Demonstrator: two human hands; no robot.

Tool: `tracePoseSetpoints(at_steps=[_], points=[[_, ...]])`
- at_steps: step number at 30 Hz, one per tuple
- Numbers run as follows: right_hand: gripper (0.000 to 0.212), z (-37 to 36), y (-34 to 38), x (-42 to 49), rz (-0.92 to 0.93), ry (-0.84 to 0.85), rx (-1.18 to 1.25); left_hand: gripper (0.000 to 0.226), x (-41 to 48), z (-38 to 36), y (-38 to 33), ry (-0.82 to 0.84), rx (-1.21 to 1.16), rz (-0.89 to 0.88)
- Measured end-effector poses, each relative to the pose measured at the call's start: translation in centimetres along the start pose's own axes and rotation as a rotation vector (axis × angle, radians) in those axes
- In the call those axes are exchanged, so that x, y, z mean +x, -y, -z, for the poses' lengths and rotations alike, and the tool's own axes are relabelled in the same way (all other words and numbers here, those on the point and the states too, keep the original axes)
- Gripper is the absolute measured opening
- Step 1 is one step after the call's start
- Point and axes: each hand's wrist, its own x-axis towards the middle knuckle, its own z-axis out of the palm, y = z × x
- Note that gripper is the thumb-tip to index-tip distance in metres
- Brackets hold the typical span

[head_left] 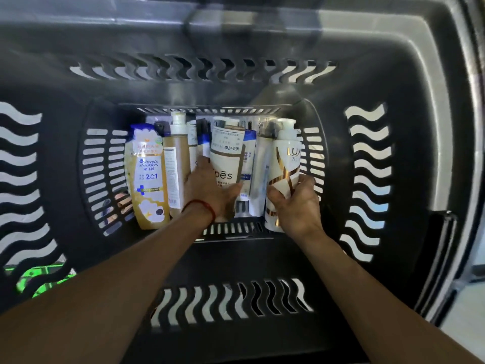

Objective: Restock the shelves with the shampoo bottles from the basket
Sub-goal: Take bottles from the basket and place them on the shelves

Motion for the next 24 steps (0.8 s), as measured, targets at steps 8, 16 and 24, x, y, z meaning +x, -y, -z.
tracePoseSetpoints(at_steps=[8,16,24], points=[[0.054,2.4,4.3,-8.2,-0.020,-0.026,0.055,0.056,-8.5,7.5,-1.1,0.026,-0.158,-0.050],[0.040,7.2,12.7,-24.5,0.089,0.047,0.096,0.063,-21.1,21.4,-4.1,0.084,-0.178,-0.087],[0.030,12.5,20.8,-42.3,0.309,0.082,0.231,0.062,-36.2,35.6,-7.1,0.079,-0.353,-0.115]])
